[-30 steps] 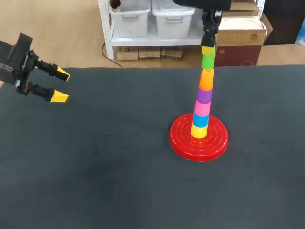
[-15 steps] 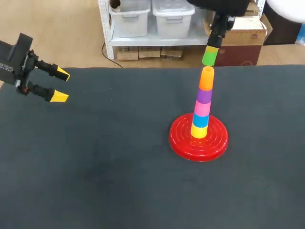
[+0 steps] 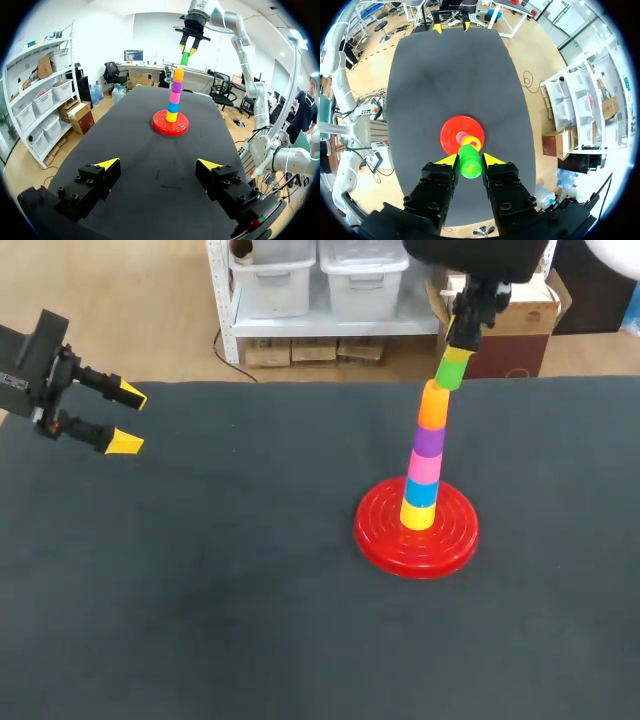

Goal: Pick up and stack the cylinders on the red base in this order: pink,purple,orange,green

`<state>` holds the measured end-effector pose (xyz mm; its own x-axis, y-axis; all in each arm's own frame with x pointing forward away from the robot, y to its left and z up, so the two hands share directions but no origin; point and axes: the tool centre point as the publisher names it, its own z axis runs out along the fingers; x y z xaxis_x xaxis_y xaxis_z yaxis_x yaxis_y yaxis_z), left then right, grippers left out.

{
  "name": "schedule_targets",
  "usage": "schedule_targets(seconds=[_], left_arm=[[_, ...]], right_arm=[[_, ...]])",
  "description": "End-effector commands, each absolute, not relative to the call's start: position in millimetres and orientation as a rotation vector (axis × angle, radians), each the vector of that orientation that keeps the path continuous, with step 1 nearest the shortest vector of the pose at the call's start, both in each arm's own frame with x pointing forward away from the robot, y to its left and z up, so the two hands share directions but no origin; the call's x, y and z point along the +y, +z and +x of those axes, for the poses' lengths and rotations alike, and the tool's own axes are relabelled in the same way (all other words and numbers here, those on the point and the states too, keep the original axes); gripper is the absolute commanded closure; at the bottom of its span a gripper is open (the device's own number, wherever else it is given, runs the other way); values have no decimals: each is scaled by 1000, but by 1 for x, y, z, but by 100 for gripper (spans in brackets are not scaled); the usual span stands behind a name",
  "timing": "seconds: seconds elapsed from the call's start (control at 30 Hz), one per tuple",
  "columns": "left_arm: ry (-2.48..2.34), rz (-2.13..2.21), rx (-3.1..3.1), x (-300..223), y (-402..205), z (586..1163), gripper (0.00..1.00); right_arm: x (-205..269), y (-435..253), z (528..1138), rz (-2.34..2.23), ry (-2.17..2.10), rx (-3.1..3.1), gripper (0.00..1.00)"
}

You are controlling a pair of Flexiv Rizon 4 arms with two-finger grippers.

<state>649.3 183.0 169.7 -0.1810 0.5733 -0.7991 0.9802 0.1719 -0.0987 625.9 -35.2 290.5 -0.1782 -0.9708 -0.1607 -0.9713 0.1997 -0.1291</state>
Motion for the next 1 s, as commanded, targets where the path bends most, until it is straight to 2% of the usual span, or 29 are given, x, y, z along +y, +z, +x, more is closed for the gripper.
schedule_targets(seconds=[0.03,1.0], left_arm=[[-848,1466,1835,183,169,649,0],[-848,1466,1835,183,169,649,0]], right_arm=[[-30,290,633,-1886,4,2282,100],[-22,266,646,-1930,-9,2323,100]])
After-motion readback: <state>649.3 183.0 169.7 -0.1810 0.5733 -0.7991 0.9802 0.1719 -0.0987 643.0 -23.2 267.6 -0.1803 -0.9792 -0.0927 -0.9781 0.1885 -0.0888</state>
